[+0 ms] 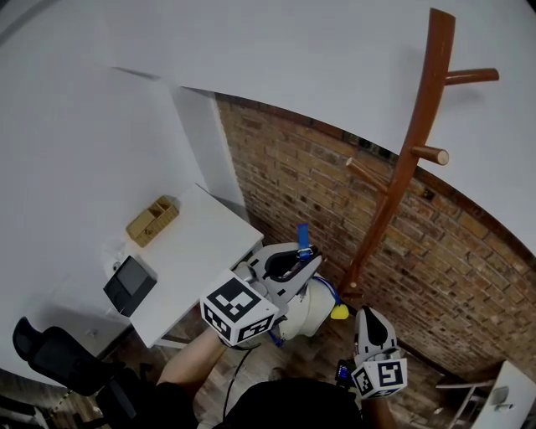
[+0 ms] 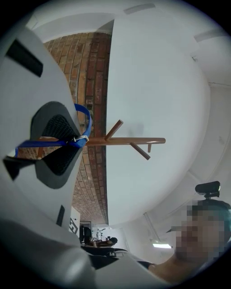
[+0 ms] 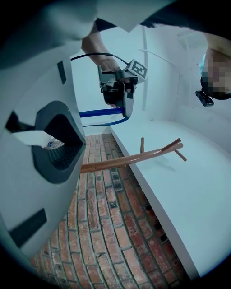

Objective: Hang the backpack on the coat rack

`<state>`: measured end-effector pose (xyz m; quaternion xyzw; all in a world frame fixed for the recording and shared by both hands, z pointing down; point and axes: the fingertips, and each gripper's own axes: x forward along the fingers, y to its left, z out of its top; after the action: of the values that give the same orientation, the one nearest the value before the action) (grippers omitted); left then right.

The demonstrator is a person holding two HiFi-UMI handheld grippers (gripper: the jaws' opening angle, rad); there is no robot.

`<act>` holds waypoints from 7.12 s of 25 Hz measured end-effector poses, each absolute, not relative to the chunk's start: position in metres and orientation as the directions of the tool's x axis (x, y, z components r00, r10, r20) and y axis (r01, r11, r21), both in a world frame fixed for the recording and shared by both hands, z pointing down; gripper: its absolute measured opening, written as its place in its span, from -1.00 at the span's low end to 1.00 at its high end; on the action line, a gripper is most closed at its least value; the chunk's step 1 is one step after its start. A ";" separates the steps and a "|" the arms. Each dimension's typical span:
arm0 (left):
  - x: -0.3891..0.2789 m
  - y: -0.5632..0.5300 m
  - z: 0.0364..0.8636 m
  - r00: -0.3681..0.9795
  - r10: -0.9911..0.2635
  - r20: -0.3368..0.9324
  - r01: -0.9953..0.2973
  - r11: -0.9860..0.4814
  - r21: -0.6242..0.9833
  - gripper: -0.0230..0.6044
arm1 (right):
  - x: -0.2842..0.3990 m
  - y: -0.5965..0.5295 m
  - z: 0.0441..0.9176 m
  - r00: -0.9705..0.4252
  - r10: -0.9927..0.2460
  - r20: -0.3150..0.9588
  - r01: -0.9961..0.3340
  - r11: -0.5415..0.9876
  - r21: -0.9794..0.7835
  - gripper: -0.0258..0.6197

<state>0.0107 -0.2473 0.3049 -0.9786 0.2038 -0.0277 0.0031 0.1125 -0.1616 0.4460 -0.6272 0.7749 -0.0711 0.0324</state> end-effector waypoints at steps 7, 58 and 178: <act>0.019 -0.256 0.288 0.929 -0.366 0.056 -0.365 -0.931 -0.026 -0.79 | 0.118 -0.163 0.444 -0.198 -0.980 0.032 -0.971 0.192 -0.144 -0.88; 0.037 -0.291 0.204 0.968 -0.251 0.015 -0.249 -0.966 -0.073 -0.79 | 0.125 -0.218 0.332 -0.194 -0.979 -0.062 -0.976 0.198 -0.088 -0.88; 0.143 -0.290 0.266 0.988 -0.027 0.154 -0.039 -0.997 0.072 -0.79 | 0.158 -0.198 0.361 -0.143 -0.990 -0.013 -0.976 0.143 -0.163 -0.88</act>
<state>0.1432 -0.2898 0.2660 -0.9962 0.0165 -0.0766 -0.0373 0.1581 -0.1982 0.3608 -0.6521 0.7537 -0.0574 0.0584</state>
